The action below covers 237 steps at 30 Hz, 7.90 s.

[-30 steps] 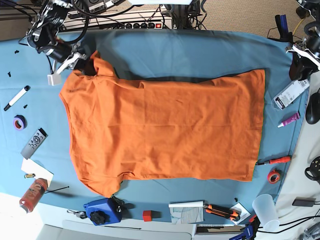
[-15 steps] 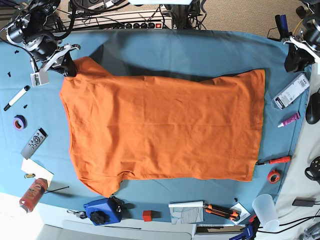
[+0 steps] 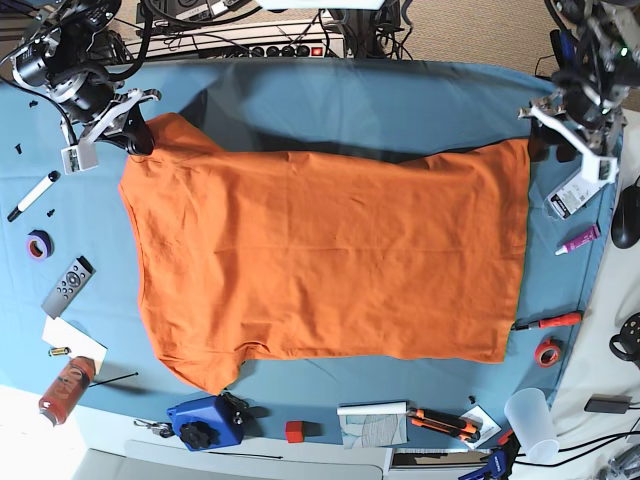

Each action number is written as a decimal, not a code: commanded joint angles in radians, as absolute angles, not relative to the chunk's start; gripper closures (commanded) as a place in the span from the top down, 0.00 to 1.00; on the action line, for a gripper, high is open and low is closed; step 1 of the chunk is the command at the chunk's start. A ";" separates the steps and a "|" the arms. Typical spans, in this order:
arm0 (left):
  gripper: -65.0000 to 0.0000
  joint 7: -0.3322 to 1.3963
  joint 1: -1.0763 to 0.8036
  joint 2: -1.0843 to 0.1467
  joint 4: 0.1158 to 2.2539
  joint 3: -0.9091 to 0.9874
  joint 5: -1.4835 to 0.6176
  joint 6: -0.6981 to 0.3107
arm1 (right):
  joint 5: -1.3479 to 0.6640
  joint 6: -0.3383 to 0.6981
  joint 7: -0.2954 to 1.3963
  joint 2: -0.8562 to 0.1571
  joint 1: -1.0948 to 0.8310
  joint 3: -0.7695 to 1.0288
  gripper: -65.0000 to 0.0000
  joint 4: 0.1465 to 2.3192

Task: Layout the t-shirt on the table in an organized manner, then fold the t-shirt properly
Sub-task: 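Grasp the shirt sleeve with the right gripper and the collar corner with the left, then lift the shirt edge with both grippers and fold it over the shirt body, then regrasp the folded edge with both grippers at the shirt ends, then pull the folded shirt taut between both grippers and release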

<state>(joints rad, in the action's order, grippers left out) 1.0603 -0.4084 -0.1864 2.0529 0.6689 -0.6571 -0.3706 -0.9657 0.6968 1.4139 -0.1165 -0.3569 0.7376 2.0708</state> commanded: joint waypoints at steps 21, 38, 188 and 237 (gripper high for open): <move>0.16 1.102 -0.313 -0.197 1.704 0.669 -0.891 -0.414 | -0.976 0.698 1.396 -0.131 -0.355 0.742 0.00 2.088; 0.00 1.279 -0.332 -0.198 1.794 0.825 -1.050 -0.456 | -1.280 0.698 1.396 -0.174 -0.428 0.934 0.00 2.088; 0.46 0.932 -0.187 -0.194 1.714 0.541 -0.640 -0.341 | -0.889 0.698 1.276 -0.278 -0.091 0.652 0.38 1.373; 0.00 1.233 -0.353 -0.200 1.818 0.633 -0.739 -0.341 | -1.077 0.698 1.396 -0.443 -0.216 0.942 0.00 1.375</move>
<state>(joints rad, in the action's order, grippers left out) 1.2194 -0.3481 -0.1860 1.8061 0.6285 -0.7715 -0.3485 -1.0676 0.6998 1.4204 -0.4118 -0.2199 0.9302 1.3594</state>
